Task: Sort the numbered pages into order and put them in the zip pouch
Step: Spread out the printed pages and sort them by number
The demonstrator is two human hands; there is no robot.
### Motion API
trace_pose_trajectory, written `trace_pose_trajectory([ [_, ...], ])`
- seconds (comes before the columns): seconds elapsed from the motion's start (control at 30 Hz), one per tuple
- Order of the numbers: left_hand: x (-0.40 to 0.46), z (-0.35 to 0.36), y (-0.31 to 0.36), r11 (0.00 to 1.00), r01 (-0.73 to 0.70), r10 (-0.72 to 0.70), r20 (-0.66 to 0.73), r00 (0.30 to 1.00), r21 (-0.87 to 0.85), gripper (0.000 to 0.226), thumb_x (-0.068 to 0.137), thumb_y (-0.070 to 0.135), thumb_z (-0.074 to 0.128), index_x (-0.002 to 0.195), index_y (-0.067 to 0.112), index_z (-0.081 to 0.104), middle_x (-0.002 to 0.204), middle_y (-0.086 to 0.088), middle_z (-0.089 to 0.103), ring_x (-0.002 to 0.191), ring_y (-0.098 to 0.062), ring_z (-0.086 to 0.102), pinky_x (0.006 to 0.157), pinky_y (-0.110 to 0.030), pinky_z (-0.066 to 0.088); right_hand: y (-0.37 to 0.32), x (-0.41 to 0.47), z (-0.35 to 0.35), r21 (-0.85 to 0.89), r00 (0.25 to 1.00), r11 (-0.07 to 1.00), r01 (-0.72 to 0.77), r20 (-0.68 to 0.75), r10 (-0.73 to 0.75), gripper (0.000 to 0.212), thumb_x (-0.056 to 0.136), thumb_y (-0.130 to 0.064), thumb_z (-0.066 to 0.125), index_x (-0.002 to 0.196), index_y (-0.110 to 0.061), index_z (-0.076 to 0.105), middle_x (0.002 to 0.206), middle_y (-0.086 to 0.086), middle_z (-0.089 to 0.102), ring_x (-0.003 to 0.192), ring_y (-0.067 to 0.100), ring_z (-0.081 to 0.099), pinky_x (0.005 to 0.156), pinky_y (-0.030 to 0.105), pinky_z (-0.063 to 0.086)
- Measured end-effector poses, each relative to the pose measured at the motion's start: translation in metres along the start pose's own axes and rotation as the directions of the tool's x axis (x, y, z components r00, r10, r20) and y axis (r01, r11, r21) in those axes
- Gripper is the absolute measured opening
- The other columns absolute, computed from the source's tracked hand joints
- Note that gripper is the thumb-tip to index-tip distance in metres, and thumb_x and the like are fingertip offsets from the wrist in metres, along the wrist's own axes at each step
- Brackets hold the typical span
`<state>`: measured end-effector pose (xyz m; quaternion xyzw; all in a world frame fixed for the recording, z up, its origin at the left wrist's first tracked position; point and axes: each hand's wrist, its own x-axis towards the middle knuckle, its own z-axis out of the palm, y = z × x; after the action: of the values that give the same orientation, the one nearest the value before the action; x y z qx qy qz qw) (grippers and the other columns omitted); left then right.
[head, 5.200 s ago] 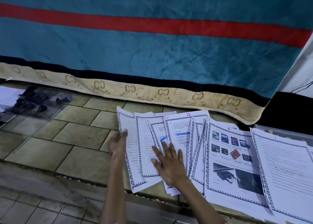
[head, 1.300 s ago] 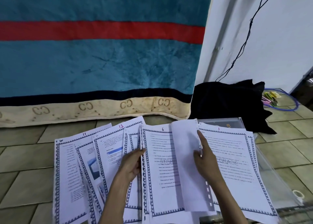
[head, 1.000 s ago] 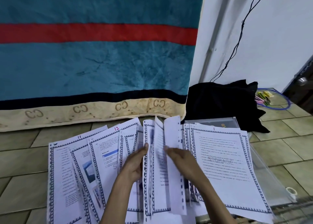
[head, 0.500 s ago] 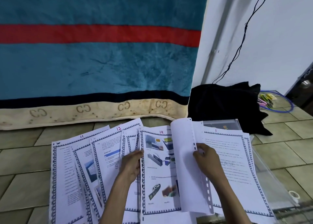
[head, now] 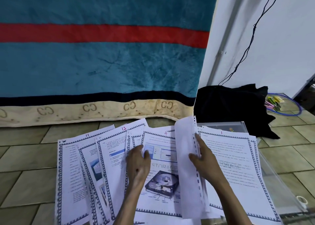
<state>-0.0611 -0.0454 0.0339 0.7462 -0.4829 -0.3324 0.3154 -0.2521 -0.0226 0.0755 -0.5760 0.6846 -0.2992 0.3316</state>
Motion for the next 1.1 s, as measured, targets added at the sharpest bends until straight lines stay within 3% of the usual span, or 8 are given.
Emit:
trace_pose_trajectory([
  [0.13,0.006,-0.003,-0.008,0.996,0.072,-0.074,0.063,0.995,0.044,0.048,0.087,0.02,0.06,0.129,0.003,0.046,0.128,-0.018,0.056,0.117,-0.033,0.053,0.095,-0.036,0.046,-0.005,-0.003,0.005,-0.008,0.997,0.997,0.073,0.04,-0.073,0.078,0.091,-0.002,0.049,0.148,-0.029,0.003,0.138,0.025,0.046,0.114,0.043,0.053,0.088,0.042,0.047],
  [0.27,0.01,-0.019,-0.004,0.996,0.017,-0.024,0.083,0.996,0.084,0.014,0.09,0.02,0.057,0.095,0.009,0.063,0.093,-0.013,0.066,0.077,-0.02,0.056,0.071,-0.025,0.049,-0.003,-0.002,0.028,-0.002,0.994,0.998,0.058,0.09,-0.057,0.084,0.093,-0.009,0.047,0.146,-0.032,-0.014,0.114,0.032,0.06,0.087,0.041,0.063,0.065,0.032,0.047],
  [0.37,0.018,-0.044,-0.015,0.996,0.068,-0.069,0.021,0.997,0.057,0.029,0.094,0.019,0.051,0.114,0.001,0.061,0.115,-0.018,0.064,0.08,-0.024,0.058,0.063,-0.022,0.044,0.0,0.003,0.045,0.003,0.989,0.999,0.043,0.141,-0.043,0.082,0.094,-0.016,0.048,0.147,-0.031,-0.013,0.089,0.032,0.063,0.06,0.033,0.057,0.05,0.026,0.037],
  [0.53,0.028,-0.094,-0.04,0.97,0.216,-0.227,-0.097,0.969,-0.111,0.042,0.087,0.018,0.062,0.124,-0.001,0.055,0.131,-0.018,0.054,0.119,-0.034,0.052,0.098,-0.034,0.04,-0.01,0.004,0.065,0.076,0.953,0.997,-0.015,0.304,-0.008,0.08,0.082,-0.072,0.031,0.146,-0.042,-0.007,0.121,-0.002,0.062,0.116,0.023,0.056,0.093,0.035,0.044],
  [0.63,0.027,-0.13,-0.043,0.958,0.197,-0.236,-0.182,0.955,-0.207,0.036,0.087,0.012,0.062,0.12,-0.003,0.057,0.123,-0.021,0.058,0.109,-0.034,0.057,0.09,-0.034,0.043,-0.009,0.008,0.071,-0.015,0.933,0.999,-0.041,0.358,0.044,0.067,0.093,-0.056,0.032,0.15,-0.026,0.011,0.144,0.003,0.045,0.143,0.022,0.023,0.106,0.031,0.027],
  [0.9,-0.001,-0.215,-0.011,0.944,-0.063,-0.052,-0.333,0.941,-0.323,0.019,0.091,0.019,0.058,0.106,0.009,0.062,0.099,-0.014,0.063,0.078,-0.025,0.061,0.075,-0.032,0.045,0.0,0.016,0.075,-0.109,0.99,0.994,0.002,0.141,0.013,0.036,0.092,-0.022,0.053,0.123,-0.005,0.057,0.12,0.016,0.063,0.11,0.028,0.059,0.09,0.028,0.044],
  [1.0,-0.008,-0.224,0.006,0.917,-0.127,0.001,-0.315,0.949,-0.379,0.008,0.09,0.023,0.058,0.086,0.019,0.063,0.091,-0.01,0.067,0.068,-0.02,0.06,0.073,-0.031,0.049,0.009,0.016,0.067,-0.32,0.979,0.944,-0.079,-0.205,0.012,0.048,0.088,-0.034,0.055,0.129,-0.011,0.049,0.124,0.014,0.055,0.118,0.032,0.048,0.094,0.037,0.042],
  [1.1,-0.01,-0.217,0.025,0.881,-0.146,0.015,-0.282,0.959,-0.451,0.012,0.089,0.024,0.06,0.096,0.017,0.065,0.095,-0.01,0.069,0.077,-0.025,0.066,0.079,-0.04,0.054,0.016,0.014,0.051,-0.503,0.942,0.81,-0.302,-0.286,0.173,0.074,0.083,-0.045,0.06,0.141,-0.016,0.025,0.14,0.014,0.033,0.13,0.033,0.03,0.102,0.044,0.034],
])
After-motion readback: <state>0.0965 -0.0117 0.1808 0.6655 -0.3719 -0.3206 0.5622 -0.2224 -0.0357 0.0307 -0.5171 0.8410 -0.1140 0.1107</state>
